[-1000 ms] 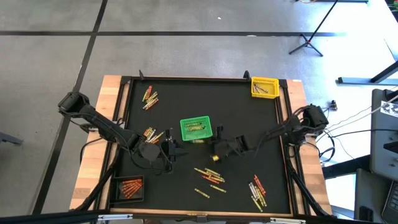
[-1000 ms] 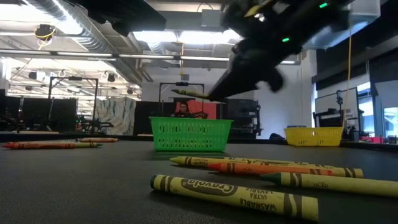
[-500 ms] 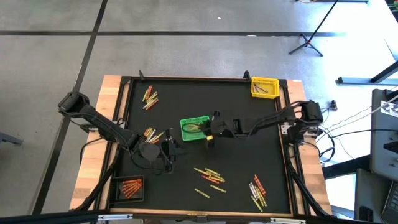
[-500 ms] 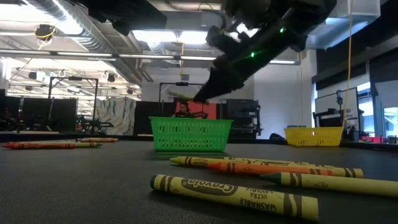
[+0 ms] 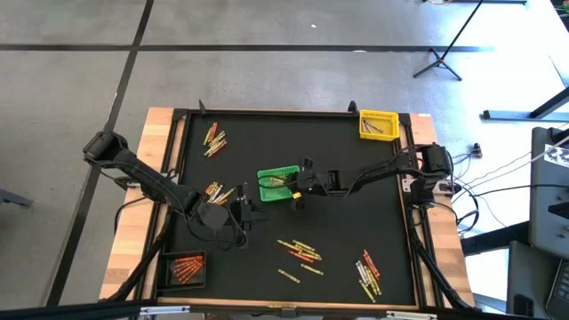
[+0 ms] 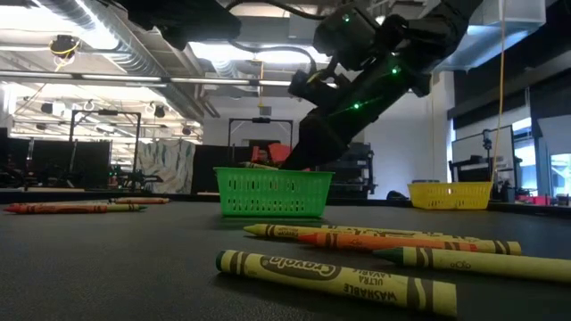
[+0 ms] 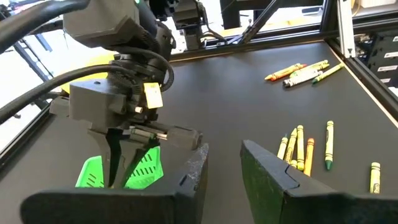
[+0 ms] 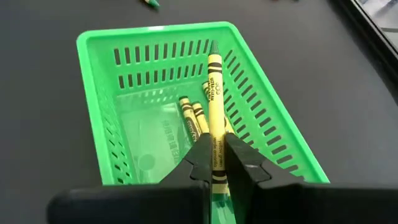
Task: Sort crayons
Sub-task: Put the green crayon into the green bin
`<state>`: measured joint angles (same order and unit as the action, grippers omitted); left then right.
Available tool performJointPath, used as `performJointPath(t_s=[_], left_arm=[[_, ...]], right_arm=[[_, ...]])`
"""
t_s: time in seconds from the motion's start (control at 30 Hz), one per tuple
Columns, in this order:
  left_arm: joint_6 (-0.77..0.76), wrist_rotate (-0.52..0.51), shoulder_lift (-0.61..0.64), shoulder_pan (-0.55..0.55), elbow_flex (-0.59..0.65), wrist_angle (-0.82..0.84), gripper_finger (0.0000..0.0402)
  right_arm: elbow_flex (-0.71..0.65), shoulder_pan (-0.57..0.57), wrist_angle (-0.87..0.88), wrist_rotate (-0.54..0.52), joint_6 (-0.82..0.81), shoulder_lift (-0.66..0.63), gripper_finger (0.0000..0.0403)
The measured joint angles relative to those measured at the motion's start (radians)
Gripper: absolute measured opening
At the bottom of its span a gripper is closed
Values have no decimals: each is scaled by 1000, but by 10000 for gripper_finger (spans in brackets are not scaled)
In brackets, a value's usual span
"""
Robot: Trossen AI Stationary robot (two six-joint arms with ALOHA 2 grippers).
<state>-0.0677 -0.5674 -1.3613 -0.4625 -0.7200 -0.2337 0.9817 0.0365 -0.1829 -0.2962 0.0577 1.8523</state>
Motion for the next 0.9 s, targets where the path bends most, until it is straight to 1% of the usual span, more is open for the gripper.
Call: performJointPath(t_s=[0.1, 0.17, 0.23, 0.43, 0.53, 0.7, 0.9], left_arm=[[0, 0, 0, 0, 0, -1, 80], [0, 0, 0, 0, 0, -1, 80], [0, 0, 0, 0, 0, -1, 80], [0, 6, 0, 0, 0, 0, 80], [0, 7, 0, 0, 0, -1, 80], [0, 8, 0, 0, 0, -1, 80], [0, 8, 0, 0, 1, -1, 80]], right_arm=[[0, 1, -4, -26, -37, 0, 25], [0, 1, 0, -32, -57, 0, 32], [0, 1, 7, -33, -58, 0, 49], [0, 2, 7, -33, -43, 0, 120], [0, 2, 10, -33, -27, -8, 141], [0, 36, 40, -25, -27, -75, 144], [2, 154, 105, -19, -29, -182, 131]])
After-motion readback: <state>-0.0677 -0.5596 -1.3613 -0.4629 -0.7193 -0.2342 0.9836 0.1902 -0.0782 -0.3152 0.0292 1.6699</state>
